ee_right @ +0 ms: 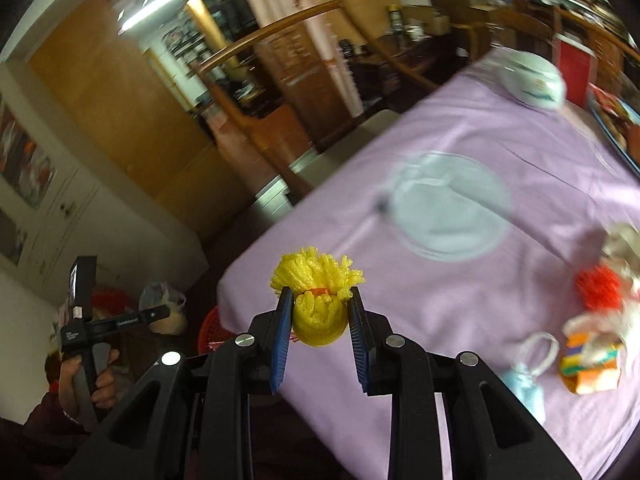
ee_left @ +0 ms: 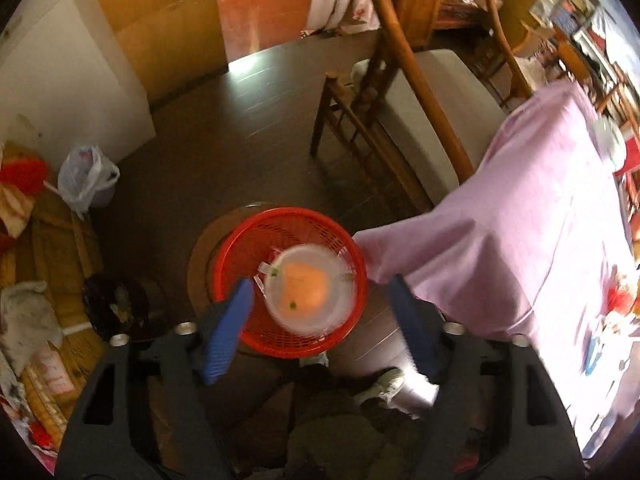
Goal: Collect trash
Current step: 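Carry the clear cup and pom-pom over the red basket and open both tools, then move both open tools back over the table toward the remaining trash, then grasp the orange ticket with the right tool while the left tool approaches the blue mask, then close the left tool on the blue face mask, then carry the mask and orange ticket over the red basket and open both tools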
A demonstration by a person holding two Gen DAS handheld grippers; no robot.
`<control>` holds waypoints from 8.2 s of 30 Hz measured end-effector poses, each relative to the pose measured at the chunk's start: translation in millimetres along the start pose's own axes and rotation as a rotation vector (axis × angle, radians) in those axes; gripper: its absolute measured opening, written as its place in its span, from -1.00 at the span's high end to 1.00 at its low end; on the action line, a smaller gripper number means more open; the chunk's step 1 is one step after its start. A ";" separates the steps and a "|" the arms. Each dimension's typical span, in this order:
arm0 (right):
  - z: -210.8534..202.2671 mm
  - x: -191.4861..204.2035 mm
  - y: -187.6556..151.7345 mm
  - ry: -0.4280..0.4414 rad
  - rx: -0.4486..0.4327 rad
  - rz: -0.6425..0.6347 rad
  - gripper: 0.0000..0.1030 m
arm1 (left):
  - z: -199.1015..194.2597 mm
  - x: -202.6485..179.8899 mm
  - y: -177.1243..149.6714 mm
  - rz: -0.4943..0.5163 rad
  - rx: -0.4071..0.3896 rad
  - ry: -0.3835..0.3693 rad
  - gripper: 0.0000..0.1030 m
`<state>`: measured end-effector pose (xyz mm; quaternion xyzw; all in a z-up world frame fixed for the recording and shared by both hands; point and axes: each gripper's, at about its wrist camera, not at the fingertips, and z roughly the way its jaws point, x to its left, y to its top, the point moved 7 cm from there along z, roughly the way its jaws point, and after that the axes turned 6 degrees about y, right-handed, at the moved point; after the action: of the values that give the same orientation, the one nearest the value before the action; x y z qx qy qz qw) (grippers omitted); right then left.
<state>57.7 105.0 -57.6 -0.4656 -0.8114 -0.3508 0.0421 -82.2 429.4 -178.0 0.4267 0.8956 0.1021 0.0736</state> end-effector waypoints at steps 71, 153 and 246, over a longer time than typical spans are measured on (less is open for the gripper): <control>-211.5 -269.4 -175.9 -0.296 -0.294 0.683 -0.34 | 0.1 -440.8 -165.3 1.073 0.078 -0.158 -0.76; -99.3 -259.8 -146.1 -0.464 -0.047 0.542 -0.16 | -18.9 -352.4 -80.8 0.840 0.034 -0.053 -0.74; -1.4 23.5 19.2 -0.107 -0.040 -0.137 0.15 | -4.5 -3.3 15.1 -0.044 -0.005 -0.035 -0.47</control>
<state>59.2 127.4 -37.0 -0.4281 -0.8351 -0.3437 -0.0349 -69.8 435.6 -169.8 0.4086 0.9030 0.0952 0.0926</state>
